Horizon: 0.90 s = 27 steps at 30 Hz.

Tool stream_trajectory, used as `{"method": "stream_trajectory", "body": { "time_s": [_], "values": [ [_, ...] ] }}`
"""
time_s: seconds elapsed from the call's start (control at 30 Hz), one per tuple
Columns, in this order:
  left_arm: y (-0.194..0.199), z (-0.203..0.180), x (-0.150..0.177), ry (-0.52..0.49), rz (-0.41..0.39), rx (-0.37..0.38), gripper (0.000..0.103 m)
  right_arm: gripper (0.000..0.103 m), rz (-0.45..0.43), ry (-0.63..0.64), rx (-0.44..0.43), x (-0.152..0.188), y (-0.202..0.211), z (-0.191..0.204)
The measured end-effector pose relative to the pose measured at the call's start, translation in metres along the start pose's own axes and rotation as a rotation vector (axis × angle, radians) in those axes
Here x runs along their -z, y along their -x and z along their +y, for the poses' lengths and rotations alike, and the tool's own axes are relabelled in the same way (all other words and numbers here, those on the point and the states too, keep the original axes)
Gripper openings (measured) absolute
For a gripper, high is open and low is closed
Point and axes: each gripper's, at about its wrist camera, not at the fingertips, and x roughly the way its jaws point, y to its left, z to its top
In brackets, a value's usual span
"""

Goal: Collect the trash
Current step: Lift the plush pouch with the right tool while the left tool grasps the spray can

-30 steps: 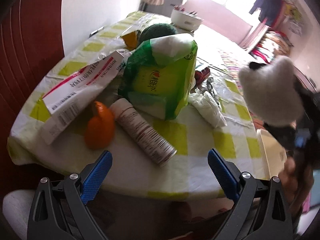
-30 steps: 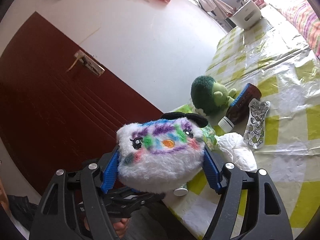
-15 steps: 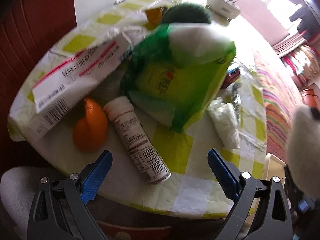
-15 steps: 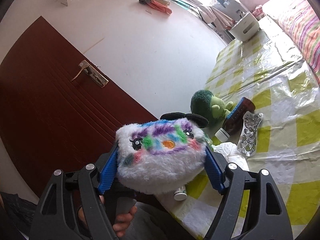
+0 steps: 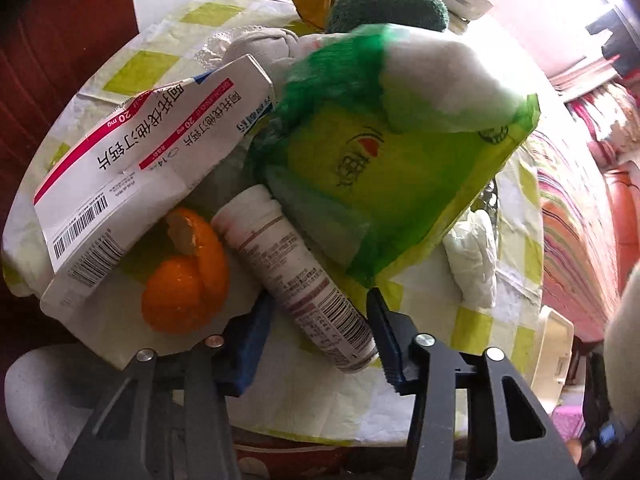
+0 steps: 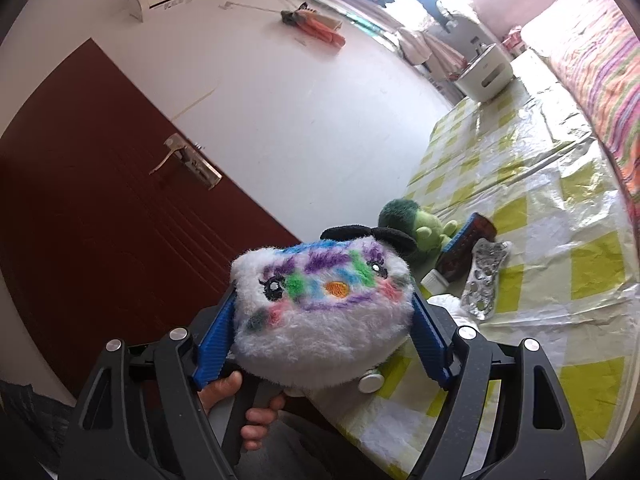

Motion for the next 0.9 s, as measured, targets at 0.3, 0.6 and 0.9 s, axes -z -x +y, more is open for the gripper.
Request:
{"method": "stream_trajectory", "body": {
  "time_s": [0.3,0.6,0.9],
  "values": [
    [0.018,0.011,0.021,-0.096,-0.076,0.042,0.032,0.076,-0.037,0.052,0.089,0.000,0.009,0.005],
    [0.046,0.014,0.044,-0.206,-0.235,0.050,0.030,0.076,-0.071,0.090,0.150,0.004,0.017,0.009],
    [0.054,0.006,0.060,-0.271,-0.334,0.055,0.029,0.076,-0.110,0.109,0.200,0.007,0.028,0.008]
  ]
}}
